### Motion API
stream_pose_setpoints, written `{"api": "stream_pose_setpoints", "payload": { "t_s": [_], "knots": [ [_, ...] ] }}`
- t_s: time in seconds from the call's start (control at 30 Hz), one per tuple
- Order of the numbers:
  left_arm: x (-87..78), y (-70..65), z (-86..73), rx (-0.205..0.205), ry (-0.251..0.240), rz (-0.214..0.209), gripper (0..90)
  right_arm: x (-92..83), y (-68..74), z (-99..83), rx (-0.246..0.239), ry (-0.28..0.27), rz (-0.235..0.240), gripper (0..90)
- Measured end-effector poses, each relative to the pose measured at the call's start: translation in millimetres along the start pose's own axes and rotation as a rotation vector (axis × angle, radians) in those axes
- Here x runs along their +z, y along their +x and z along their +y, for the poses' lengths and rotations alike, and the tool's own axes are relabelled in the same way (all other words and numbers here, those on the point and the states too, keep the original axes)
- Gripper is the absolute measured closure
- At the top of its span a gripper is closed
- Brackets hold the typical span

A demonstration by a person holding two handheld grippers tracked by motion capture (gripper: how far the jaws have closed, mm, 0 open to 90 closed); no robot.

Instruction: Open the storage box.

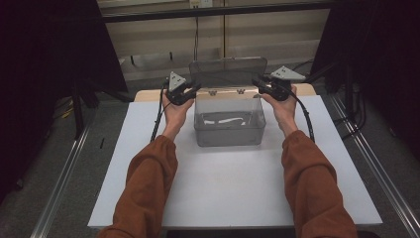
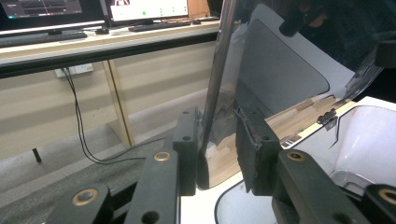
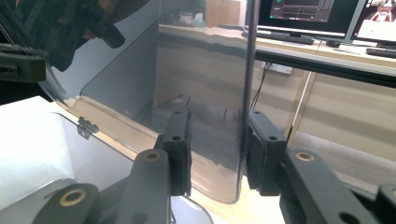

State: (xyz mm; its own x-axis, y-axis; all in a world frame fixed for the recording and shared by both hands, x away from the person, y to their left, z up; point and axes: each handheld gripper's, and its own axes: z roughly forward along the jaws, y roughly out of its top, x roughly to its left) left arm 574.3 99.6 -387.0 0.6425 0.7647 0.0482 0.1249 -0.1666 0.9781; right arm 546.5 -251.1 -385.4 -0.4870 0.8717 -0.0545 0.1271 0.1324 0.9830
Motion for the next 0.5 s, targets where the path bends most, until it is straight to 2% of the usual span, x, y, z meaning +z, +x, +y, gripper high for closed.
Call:
{"api": "stream_pose_setpoints", "payload": {
  "t_s": [0.07, 0.37, 0.43, 0.5],
  "knots": [
    [1.1, -0.1, -0.2, -0.013, -0.005, 0.002, 70.9, 1.2, -0.1, -1.7, 0.005, 0.003, 0.000, 65.2],
    [3.3, 1.5, -1.3, -0.006, 0.020, 0.010, 71.4, 3.2, -2.8, -6.6, 0.010, 0.015, -0.005, 68.8],
    [4.6, 0.9, -2.0, -0.019, 0.013, 0.013, 71.9, 4.0, -2.9, -6.9, 0.013, 0.015, -0.007, 68.9],
    [4.4, 0.8, -2.1, -0.006, 0.021, 0.014, 72.1, 4.7, -3.6, -7.6, 0.012, 0.017, -0.013, 68.7]
  ]
}}
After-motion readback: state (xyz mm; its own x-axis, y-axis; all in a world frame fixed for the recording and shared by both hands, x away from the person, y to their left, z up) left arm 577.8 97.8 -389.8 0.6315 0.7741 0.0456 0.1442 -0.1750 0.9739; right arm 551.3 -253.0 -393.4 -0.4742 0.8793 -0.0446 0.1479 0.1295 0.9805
